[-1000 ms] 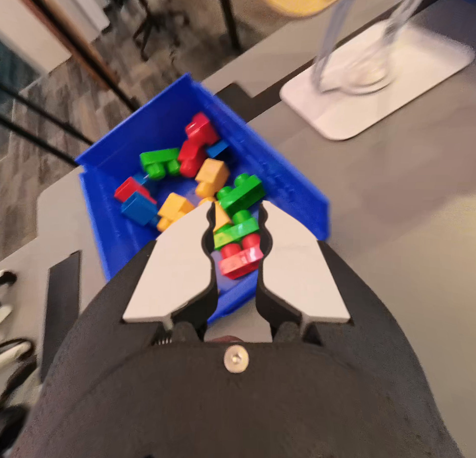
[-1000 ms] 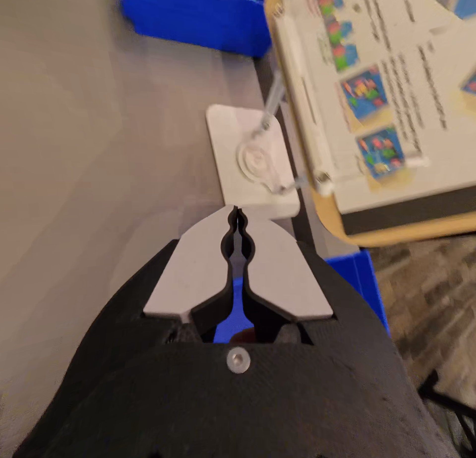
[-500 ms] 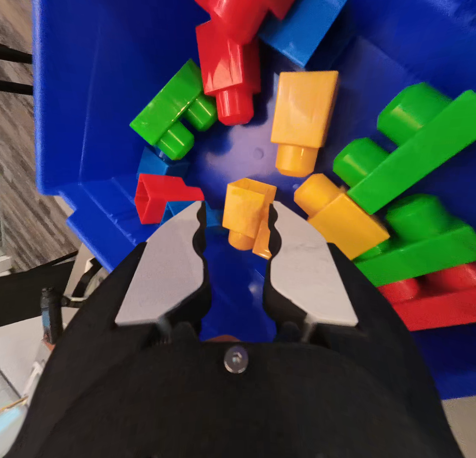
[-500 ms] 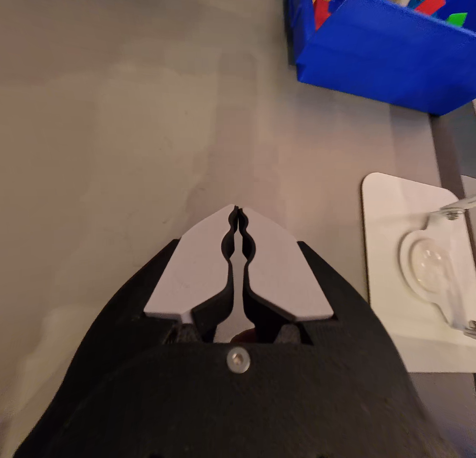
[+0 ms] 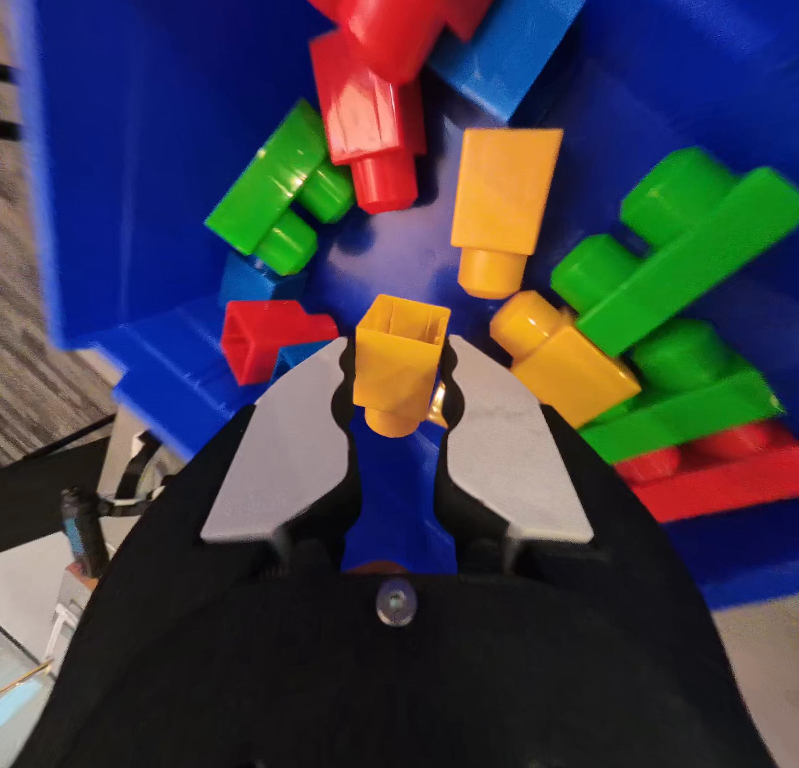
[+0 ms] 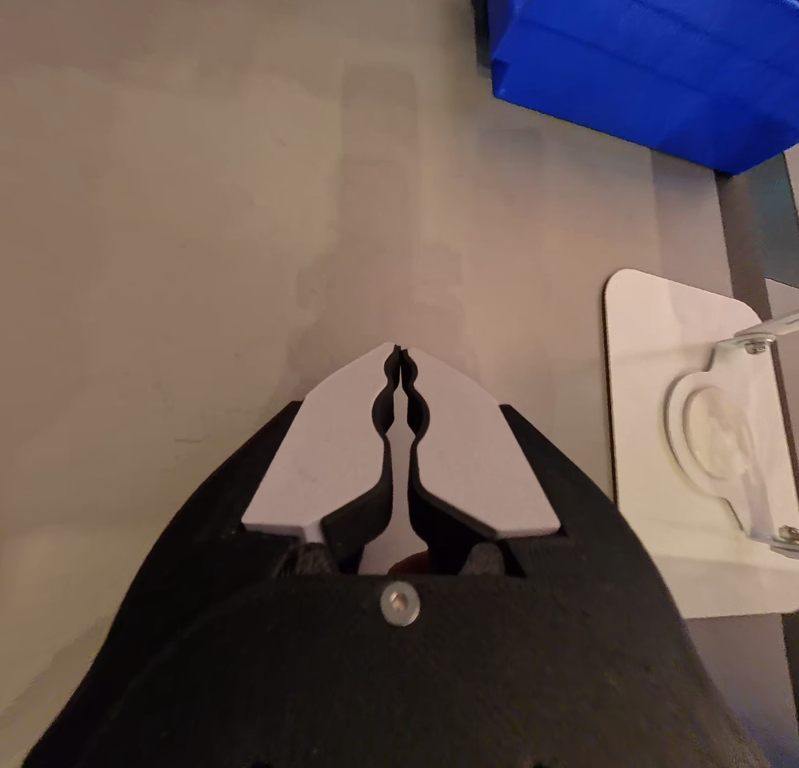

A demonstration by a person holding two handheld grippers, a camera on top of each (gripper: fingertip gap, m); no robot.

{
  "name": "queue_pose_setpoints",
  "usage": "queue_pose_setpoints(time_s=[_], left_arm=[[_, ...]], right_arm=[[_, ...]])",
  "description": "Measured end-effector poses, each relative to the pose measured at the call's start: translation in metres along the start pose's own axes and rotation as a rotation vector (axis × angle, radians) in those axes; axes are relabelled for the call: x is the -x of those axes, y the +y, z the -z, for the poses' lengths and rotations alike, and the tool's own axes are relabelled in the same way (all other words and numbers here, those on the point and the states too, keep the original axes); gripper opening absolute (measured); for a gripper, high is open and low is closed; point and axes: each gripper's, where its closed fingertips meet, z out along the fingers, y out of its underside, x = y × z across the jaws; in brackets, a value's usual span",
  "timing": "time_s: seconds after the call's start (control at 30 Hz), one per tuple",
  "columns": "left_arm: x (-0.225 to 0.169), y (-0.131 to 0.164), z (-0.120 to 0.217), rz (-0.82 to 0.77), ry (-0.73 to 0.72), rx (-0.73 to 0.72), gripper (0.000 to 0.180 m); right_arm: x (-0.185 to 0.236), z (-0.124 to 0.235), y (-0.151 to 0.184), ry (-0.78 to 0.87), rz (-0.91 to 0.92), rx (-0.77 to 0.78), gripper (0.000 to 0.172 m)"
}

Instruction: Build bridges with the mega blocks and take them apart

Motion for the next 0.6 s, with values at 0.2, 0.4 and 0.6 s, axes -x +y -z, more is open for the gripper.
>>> queue_pose_setpoints(time_s=[0.2, 0.4, 0.6], left_arm=[[-0.084, -0.035, 0.117, -0.065, 0.04, -0.265, 0.037], [-0.255, -0.051, 0.147, -0.283, 0.202, -0.28, 0.037], [-0.337, -0.046, 0.11, -0.306, 0.376, -0.219, 0.037]], right_arm=[[-0.016, 0.0, 0.01, 0.094, -0.003, -0.011, 0.0], [-0.021, -0.002, 0.017, 0.111, -0.017, -0.009, 0.0], [-0.02, -0.006, 0.022, 0.122, 0.005, 0.011, 0.0]])
